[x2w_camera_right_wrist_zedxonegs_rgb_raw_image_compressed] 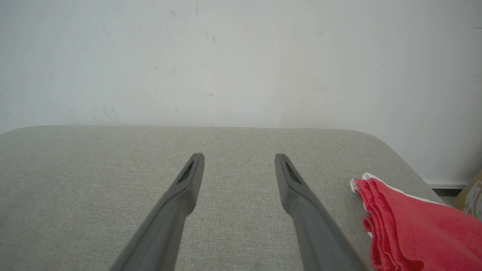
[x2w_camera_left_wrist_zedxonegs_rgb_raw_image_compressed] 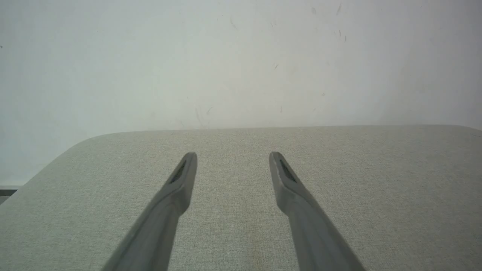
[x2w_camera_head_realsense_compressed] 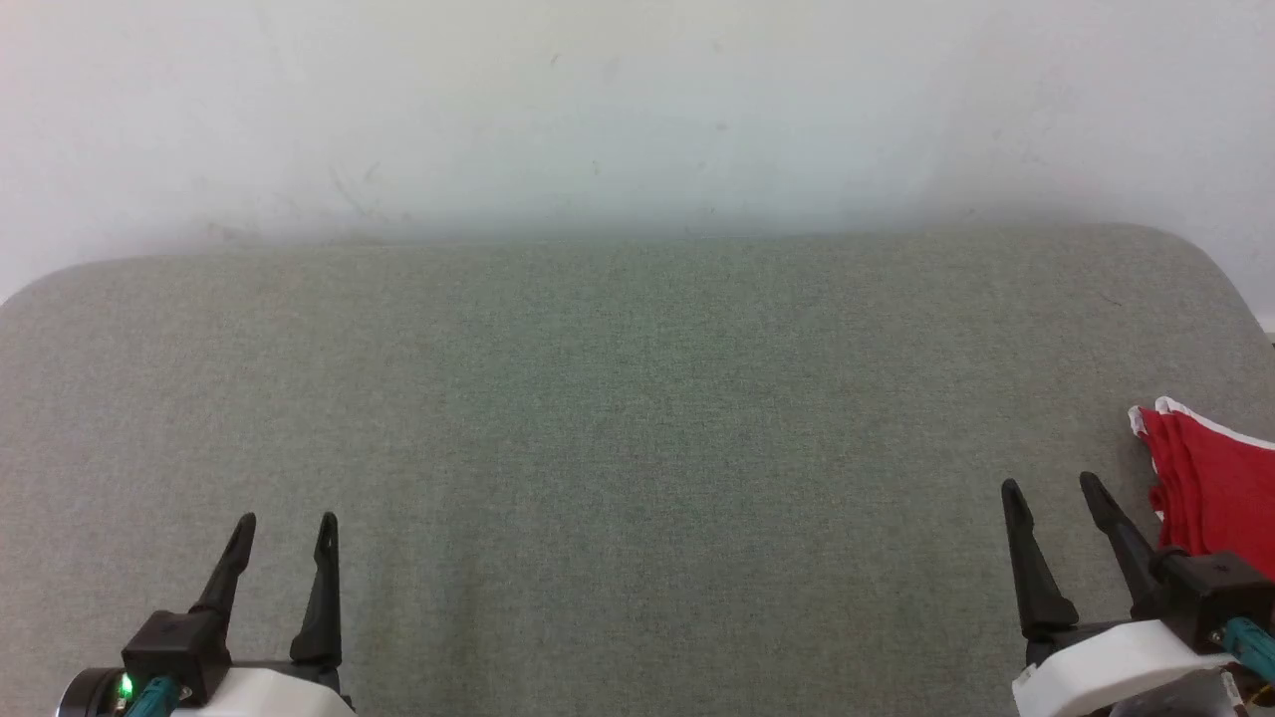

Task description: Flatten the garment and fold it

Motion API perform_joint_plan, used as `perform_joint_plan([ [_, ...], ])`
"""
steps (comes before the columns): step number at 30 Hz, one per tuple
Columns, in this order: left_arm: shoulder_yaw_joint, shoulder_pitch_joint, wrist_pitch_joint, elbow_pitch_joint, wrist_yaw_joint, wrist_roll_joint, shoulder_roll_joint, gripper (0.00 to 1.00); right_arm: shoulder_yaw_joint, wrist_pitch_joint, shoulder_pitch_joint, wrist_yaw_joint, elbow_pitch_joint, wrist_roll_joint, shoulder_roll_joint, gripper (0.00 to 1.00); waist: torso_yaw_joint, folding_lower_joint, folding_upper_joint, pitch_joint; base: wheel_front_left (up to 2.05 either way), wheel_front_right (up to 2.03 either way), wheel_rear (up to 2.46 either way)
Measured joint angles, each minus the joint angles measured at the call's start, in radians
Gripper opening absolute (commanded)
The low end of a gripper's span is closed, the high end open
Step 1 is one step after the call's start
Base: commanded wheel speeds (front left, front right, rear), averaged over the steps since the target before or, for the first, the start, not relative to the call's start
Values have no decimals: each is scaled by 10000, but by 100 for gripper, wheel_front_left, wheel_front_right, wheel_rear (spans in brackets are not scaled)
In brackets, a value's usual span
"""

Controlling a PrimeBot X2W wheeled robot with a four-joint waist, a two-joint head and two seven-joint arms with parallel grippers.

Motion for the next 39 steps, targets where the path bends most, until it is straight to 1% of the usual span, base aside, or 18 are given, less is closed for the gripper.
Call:
perform_joint_plan([
  [9, 48, 10, 0, 144, -10, 316, -180, 100, 56, -40, 22, 0, -111, -40, 2, 100, 34, 0, 0, -37, 0, 0, 0],
  [10, 63, 10, 0, 151, -21, 324, -184, 0, 54, -40, 22, 0, -115, -40, 2, 0, 37, 0, 0, -33, 0, 0, 0],
  [19, 48, 7, 105, 146, -23, 320, -201, 0, 50, -36, 17, 0, -92, -42, -4, 0, 36, 0, 0, -34, 0, 0, 0],
  [39, 54, -37, 470, 2, -19, 679, -520, 0, 130, 59, -65, 0, 15, -161, -4, 0, 26, 1, 0, -43, 0, 0, 0],
])
